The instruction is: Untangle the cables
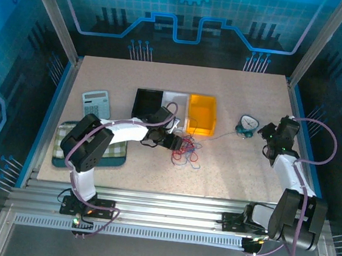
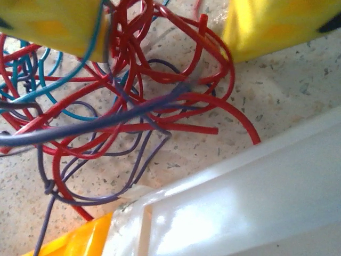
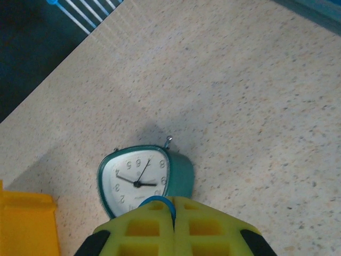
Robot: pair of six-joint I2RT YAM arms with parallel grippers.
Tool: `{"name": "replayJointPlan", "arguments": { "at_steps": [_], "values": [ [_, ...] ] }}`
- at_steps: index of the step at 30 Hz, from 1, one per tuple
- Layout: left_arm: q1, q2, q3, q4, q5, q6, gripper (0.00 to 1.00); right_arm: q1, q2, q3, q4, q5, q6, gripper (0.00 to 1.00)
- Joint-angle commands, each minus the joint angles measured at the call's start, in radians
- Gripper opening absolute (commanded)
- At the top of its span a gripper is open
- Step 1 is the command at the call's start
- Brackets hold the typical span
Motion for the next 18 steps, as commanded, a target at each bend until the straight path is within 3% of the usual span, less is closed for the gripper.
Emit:
{"name": "replayJointPlan", "arguments": {
  "at_steps": [1,6,9,11,13,18],
  "values": [
    [0.000,0.034,0.042,-0.067,-0.054,0.003,0.42,0.057,-0.001,-0.003,-0.011,0.022,0.015,0.00],
    [-0.004,0.022,0.045,-0.134,-0.218,-0.030,0.15,0.103,0.014,-0.018,-0.002,0.057,0.052,0.00],
    [-0.020,-0.024,0.011,-0.165,-0.445,-0.050,0.00,0.095,0.014,-0.021,0.001,0.092,0.053,0.00],
    [-0.019,-0.061,-0.023,-0.190,-0.592,-0.095,0.00,0.075,0.015,-0.009,-0.005,0.103,0.032,0.00],
    [-0.008,-0.099,-0.057,-0.206,-0.660,-0.131,0.00,0.040,0.018,0.001,-0.012,0.100,0.019,0.00],
    [0.011,-0.169,-0.118,-0.238,-0.710,-0.188,0.00,-0.091,0.017,0.031,-0.033,0.082,0.009,0.00]
  ]
}}
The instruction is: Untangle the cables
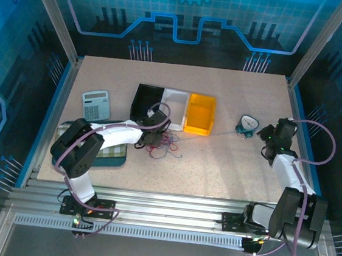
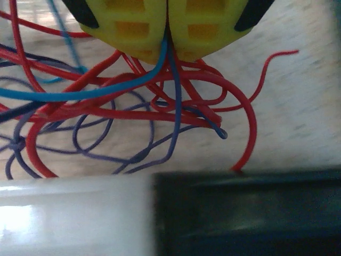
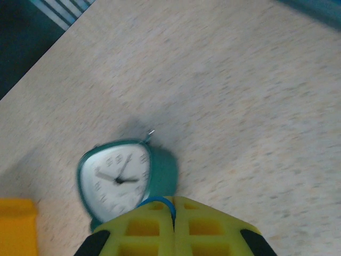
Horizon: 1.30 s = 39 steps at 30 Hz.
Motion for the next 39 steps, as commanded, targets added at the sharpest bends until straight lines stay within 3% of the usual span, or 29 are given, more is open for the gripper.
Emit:
{"name": "replayJointPlan", "arguments": {
  "at_steps": [1,7,13,17,21,24,28,33,39],
  "values": [
    [0.013,-0.052,-0.039,-0.077,-0.138,-0.060,0.00,-0.092,0.001,0.046,-0.023,0.021,-0.012,0.00],
    [0.018,-0.043,-0.053,-0.091,-0.123,-0.104,0.00,-0.194,-0.019,0.060,-0.023,-0.010,-0.011,0.00],
    [0.017,-0.035,-0.045,-0.016,-0.008,-0.058,0.00,-0.154,-0.025,0.045,0.000,-0.072,-0.022,0.00],
    [0.003,-0.041,-0.051,0.085,0.174,0.038,0.00,-0.004,-0.024,0.031,0.000,-0.085,-0.061,0.00],
    [-0.015,-0.030,-0.025,0.110,0.304,0.101,0.00,0.223,0.000,0.011,0.025,-0.138,-0.138,0.00],
    [-0.020,-0.018,-0.015,0.110,0.327,0.103,0.00,0.378,0.044,0.010,0.032,-0.205,-0.210,0.00],
    [-0.022,-0.011,-0.018,0.102,0.321,0.105,0.00,0.539,0.079,0.018,-0.009,-0.180,-0.270,0.00],
    [-0.024,-0.013,-0.020,0.098,0.311,0.110,0.00,0.631,0.144,0.030,-0.038,-0.211,-0.290,0.01],
    [-0.024,-0.005,-0.013,0.105,0.314,0.119,0.00,0.646,0.261,0.064,-0.047,-0.251,-0.282,0.06]
  ]
}}
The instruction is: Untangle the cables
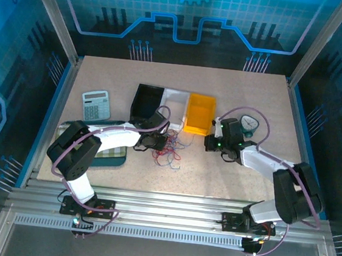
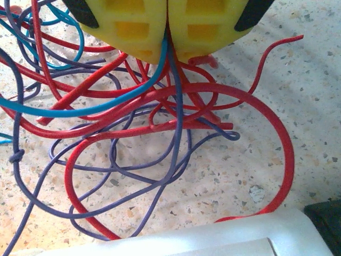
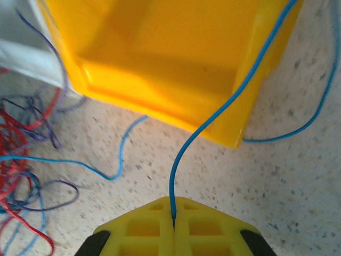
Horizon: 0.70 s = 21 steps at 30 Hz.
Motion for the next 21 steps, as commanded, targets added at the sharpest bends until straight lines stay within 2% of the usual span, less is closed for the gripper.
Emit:
{"name": "replayJointPlan", "arguments": {
  "at_steps": [1,5,9,13,21],
  "values": [
    [-0.006,0.020,0.027,0.012,0.032,0.026,0.00,0.010,0.043,0.045,-0.026,-0.034,-0.022,0.09],
    [-0.006,0.023,0.030,0.017,0.036,0.027,0.00,0.016,0.093,0.087,-0.016,-0.104,-0.041,0.24],
    [-0.006,0.020,0.025,0.021,0.033,0.027,0.00,0.036,0.153,0.139,-0.024,-0.157,-0.067,0.34],
    [-0.006,0.017,0.021,0.017,0.031,0.027,0.00,0.061,0.227,0.210,-0.072,-0.156,-0.081,0.38],
    [-0.006,0.005,0.011,0.007,0.013,0.022,0.00,0.100,0.288,0.293,-0.140,-0.041,-0.062,0.39]
  ]
}}
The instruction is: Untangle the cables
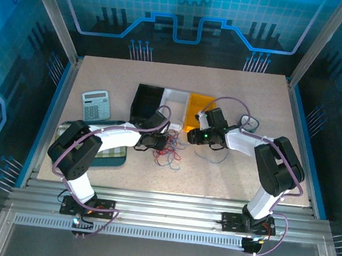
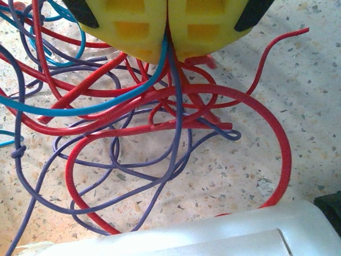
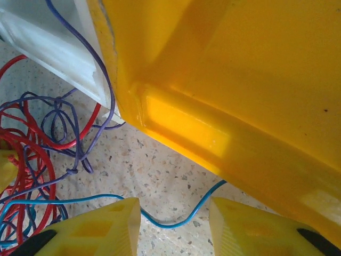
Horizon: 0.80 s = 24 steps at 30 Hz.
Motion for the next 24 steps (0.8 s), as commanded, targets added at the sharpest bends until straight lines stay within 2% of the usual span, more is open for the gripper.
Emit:
{"name": "replayJointPlan", "arguments": {
  "at_steps": [1,8,12,17,24],
  "values": [
    [-0.006,-0.001,0.010,-0.012,0.004,0.017,0.00,0.028,0.026,0.036,-0.057,0.059,-0.005,0.38],
    [-0.012,0.002,0.015,-0.014,-0.008,0.003,0.00,0.068,0.079,0.083,-0.074,0.150,-0.017,0.29],
    [-0.013,0.005,0.018,-0.017,-0.010,-0.005,0.00,0.082,0.095,0.085,-0.056,0.196,-0.008,0.12],
    [-0.013,0.002,0.012,-0.028,-0.016,-0.016,0.00,0.081,0.069,0.046,-0.027,0.239,0.011,0.01],
    [-0.012,-0.001,-0.001,-0.034,-0.070,-0.046,0.00,0.055,-0.040,-0.061,0.016,0.390,0.057,0.00]
  ]
}}
